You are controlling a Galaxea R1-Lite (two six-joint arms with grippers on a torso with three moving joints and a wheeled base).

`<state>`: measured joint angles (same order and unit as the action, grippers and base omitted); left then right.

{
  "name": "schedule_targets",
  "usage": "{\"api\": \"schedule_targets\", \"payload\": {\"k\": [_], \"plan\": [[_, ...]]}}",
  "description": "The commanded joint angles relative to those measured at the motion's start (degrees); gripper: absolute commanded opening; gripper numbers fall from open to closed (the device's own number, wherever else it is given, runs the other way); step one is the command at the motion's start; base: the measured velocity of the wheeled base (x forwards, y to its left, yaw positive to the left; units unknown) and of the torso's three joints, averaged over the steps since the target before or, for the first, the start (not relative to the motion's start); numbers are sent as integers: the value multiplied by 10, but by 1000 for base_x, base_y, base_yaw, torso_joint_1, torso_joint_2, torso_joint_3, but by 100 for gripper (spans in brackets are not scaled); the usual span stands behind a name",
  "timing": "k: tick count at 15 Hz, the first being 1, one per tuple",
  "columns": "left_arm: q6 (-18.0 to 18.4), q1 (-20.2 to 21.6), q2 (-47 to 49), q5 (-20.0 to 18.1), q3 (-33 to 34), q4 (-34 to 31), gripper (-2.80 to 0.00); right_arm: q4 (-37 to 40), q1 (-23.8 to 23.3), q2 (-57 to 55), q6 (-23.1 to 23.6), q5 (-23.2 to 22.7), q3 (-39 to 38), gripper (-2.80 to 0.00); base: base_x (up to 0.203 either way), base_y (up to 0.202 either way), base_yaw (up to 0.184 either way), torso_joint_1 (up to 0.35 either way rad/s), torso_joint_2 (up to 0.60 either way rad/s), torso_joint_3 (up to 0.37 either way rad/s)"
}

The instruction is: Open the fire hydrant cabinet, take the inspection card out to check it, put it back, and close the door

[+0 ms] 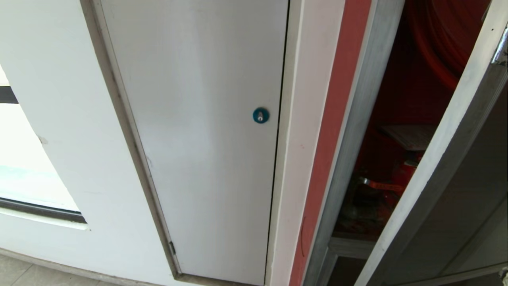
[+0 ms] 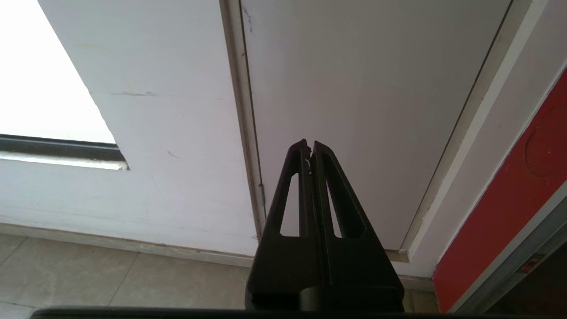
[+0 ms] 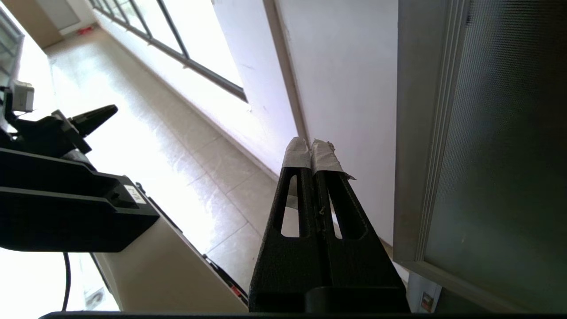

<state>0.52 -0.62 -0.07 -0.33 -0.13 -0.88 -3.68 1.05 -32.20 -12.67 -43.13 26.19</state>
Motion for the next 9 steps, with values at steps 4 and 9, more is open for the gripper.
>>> {"api": "schedule_targets", "payload": {"k": [4, 9], "plan": [[0, 0, 1, 0, 0, 0, -280, -54, 1, -127, 35, -2, 1, -280, 0, 0, 0, 0, 0, 0], [0, 0, 1, 0, 0, 0, -280, -93, 1, -176, 35, 0, 2, -280, 0, 0, 0, 0, 0, 0]]}}
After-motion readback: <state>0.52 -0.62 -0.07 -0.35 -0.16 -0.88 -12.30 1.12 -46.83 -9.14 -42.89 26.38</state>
